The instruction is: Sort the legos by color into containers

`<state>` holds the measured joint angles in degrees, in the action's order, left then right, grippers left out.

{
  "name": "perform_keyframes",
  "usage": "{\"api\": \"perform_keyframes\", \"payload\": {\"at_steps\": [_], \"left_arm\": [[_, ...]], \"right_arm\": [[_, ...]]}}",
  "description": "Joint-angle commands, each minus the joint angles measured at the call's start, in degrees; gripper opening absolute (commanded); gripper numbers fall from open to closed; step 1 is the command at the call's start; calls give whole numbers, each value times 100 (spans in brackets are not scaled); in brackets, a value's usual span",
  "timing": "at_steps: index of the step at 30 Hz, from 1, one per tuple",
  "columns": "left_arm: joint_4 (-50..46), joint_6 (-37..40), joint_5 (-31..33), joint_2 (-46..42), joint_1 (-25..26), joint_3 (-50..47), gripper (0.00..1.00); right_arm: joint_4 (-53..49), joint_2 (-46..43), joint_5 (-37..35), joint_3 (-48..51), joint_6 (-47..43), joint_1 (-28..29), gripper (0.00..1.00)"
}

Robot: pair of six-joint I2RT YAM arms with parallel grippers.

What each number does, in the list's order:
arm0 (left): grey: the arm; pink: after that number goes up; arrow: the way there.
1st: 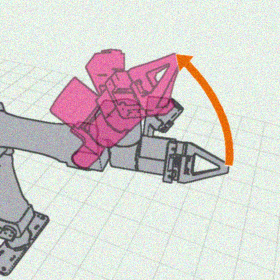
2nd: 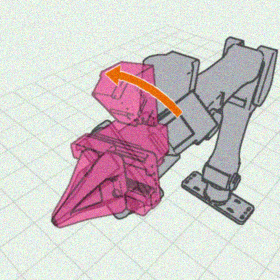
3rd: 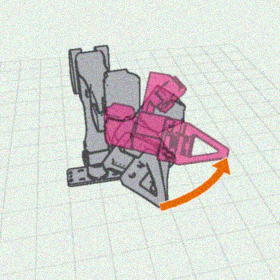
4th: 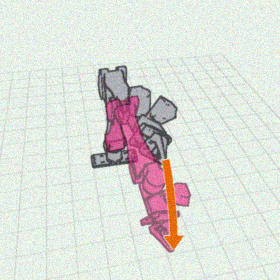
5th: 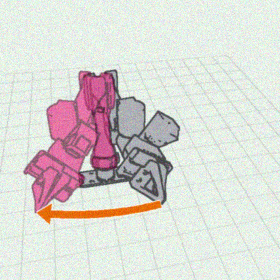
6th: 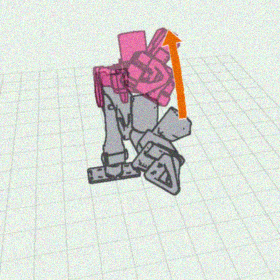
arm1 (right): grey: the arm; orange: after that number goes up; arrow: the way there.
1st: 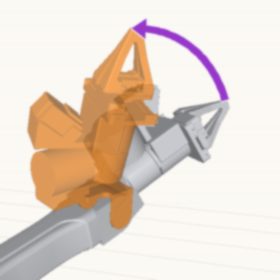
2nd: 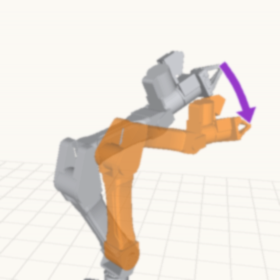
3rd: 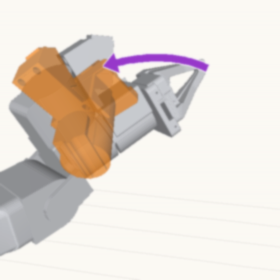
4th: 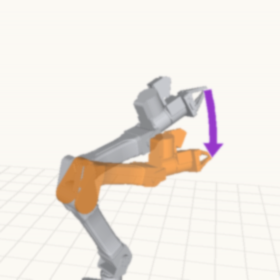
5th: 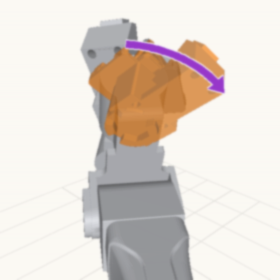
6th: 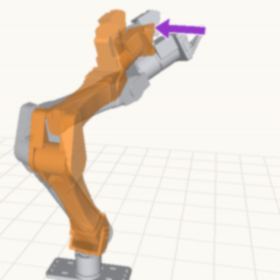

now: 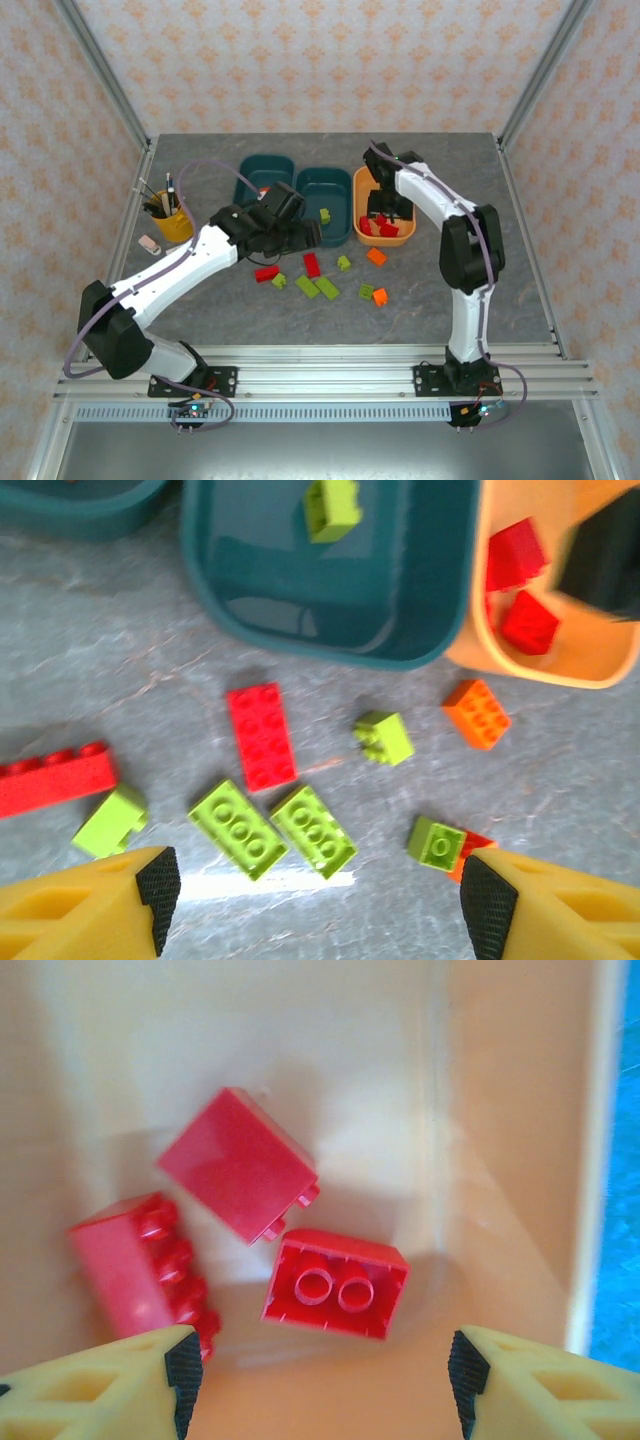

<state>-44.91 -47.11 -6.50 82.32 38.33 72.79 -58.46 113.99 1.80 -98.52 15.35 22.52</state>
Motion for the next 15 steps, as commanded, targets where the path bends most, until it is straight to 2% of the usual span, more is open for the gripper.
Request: {"api": "perform_keyframes", "payload": {"at_steps": [1,3,7,11,15], "left_arm": [[-873,-503,691,97,79,-212,76],[-1023,-370,764,200,70,-291,76],[-1153,350,957,467,45,-546,73],[-737,1218,712,442,0,-962,70],[-494,1882,491,617,-116,-1213,64]], "right_arm": [[214,-1117,104,200,-49,321,67],[573,-1692,383,694,-29,557,67],[1527,-2880,1396,2059,362,976,66],[2220,-3862,1824,3242,820,1364,66],[2594,-4386,2414,3965,1159,1421,68]]}}
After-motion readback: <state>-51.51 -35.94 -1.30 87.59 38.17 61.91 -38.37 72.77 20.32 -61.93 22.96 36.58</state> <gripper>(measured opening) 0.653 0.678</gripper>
